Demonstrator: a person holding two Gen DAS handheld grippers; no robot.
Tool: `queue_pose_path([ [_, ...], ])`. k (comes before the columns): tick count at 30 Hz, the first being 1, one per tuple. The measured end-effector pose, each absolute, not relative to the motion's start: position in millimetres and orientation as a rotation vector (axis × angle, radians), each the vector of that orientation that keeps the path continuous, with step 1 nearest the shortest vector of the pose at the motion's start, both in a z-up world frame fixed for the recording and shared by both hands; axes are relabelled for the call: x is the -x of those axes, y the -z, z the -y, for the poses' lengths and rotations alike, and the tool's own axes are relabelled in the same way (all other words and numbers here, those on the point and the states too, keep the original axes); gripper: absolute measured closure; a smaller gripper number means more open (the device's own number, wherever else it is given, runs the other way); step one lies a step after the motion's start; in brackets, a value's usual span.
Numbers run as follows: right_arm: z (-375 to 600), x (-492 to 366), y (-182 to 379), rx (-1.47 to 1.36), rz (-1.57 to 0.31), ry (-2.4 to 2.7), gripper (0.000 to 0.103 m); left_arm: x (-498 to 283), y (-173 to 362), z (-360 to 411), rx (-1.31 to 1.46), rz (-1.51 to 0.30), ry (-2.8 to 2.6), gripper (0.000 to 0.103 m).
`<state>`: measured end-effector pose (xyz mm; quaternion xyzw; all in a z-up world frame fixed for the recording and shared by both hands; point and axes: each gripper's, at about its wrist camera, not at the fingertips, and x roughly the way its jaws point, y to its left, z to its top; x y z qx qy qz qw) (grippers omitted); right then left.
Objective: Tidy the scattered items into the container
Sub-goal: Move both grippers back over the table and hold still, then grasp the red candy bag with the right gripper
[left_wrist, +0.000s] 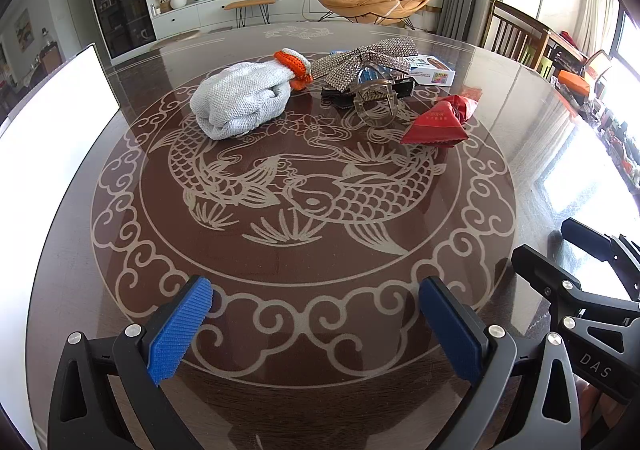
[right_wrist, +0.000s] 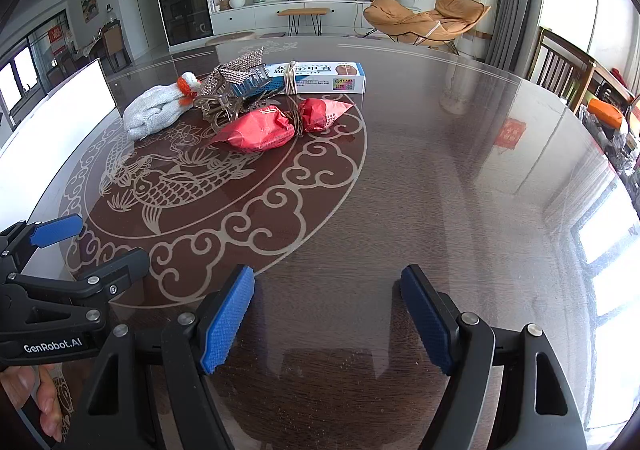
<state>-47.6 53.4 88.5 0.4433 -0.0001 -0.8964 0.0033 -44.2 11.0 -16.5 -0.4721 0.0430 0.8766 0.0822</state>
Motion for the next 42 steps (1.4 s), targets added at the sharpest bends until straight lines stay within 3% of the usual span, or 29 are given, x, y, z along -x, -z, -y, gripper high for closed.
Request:
queue_pose_path([
  [21,-55.1,47.0,-89.9,-1.379,0.011,2.801,0.026,43.9,16.8,-10.6,1.409,-0.128,-2.619,0.000],
  [26,-85.4,76.0,-116.1,-1.232,0.474,2.693,0.026,44.0,17.0,-10.8,1.409,-0.128,-2.620,0.000],
  [30,-83.7,139.5,-122.0,-1.343,0.565,2.682,0.026,43.9,16.9,-10.4,1.408,-0.128,-2.619,0.000],
  [35,-68.4,178.1,-103.7,-1.481,0.399,2.678,0.027,43.7,16.5,-10.9,1.408,-0.128,-2.620,0.000],
  [38,-70.3,156.0,-108.1,-1.522,0.200,2.692,0.027,42.9,15.1,-9.8,1.407,-0.128,-2.620,0.000],
  [42,-88.8,103.5,-119.9,-1.398,0.128,2.710,0.027,43.3,14.4,-9.1,1.409,-0.127,-2.624,0.000],
])
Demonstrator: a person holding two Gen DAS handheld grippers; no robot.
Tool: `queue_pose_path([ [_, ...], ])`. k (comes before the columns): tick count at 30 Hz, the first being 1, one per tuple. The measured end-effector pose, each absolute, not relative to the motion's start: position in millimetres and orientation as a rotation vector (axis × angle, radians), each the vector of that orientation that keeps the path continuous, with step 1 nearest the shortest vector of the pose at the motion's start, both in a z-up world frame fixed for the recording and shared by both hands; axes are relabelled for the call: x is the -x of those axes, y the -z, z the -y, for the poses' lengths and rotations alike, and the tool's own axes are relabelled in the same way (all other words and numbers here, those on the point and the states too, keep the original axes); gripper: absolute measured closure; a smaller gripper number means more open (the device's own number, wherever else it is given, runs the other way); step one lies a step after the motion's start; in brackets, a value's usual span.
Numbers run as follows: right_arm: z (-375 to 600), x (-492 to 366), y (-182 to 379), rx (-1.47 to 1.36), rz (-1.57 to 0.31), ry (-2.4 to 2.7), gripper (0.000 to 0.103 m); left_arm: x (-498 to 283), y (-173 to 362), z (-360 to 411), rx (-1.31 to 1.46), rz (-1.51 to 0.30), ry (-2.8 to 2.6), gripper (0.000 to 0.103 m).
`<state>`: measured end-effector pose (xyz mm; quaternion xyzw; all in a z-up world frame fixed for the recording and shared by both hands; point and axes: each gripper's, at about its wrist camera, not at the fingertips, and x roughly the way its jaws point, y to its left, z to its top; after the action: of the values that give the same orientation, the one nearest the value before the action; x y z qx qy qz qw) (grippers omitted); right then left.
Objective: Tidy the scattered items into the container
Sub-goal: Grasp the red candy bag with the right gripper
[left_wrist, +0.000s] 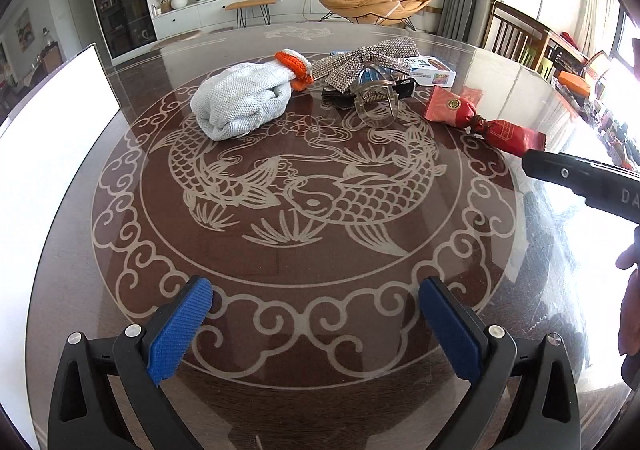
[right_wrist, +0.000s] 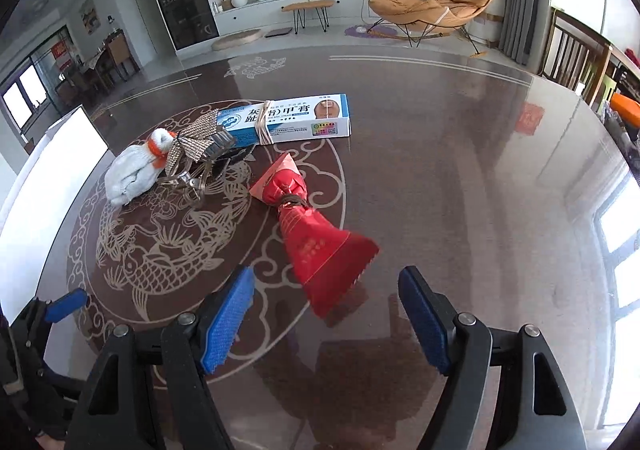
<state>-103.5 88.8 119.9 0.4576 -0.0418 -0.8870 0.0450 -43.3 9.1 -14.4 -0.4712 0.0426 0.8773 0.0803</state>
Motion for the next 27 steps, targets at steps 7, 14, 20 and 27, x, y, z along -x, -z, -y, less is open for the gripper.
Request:
queue_pose_path([
  [7,-89.0,120.8,-108.4,-1.337,-0.255,2.628,0.027,42.7,13.0,-8.3,1.409,-0.127,-2.624,0.000],
  [14,-91.5,155.4,-98.7,-1.266,-0.514,2.394,0.028,42.1,12.6,-8.0,1.409,-0.127,-2.625,0.000],
  [20,-75.3,166.2,-92.6,-1.141,-0.511,2.406,0.029,41.2,12.9,-6.5,1.409,-0.126,-2.623,0.000],
  [27,-66.7,153.9,-88.2,-1.160,-0.365,2.470,0.079,49.5,12.0,-8.0,1.401,-0.225,-2.493,0.000],
])
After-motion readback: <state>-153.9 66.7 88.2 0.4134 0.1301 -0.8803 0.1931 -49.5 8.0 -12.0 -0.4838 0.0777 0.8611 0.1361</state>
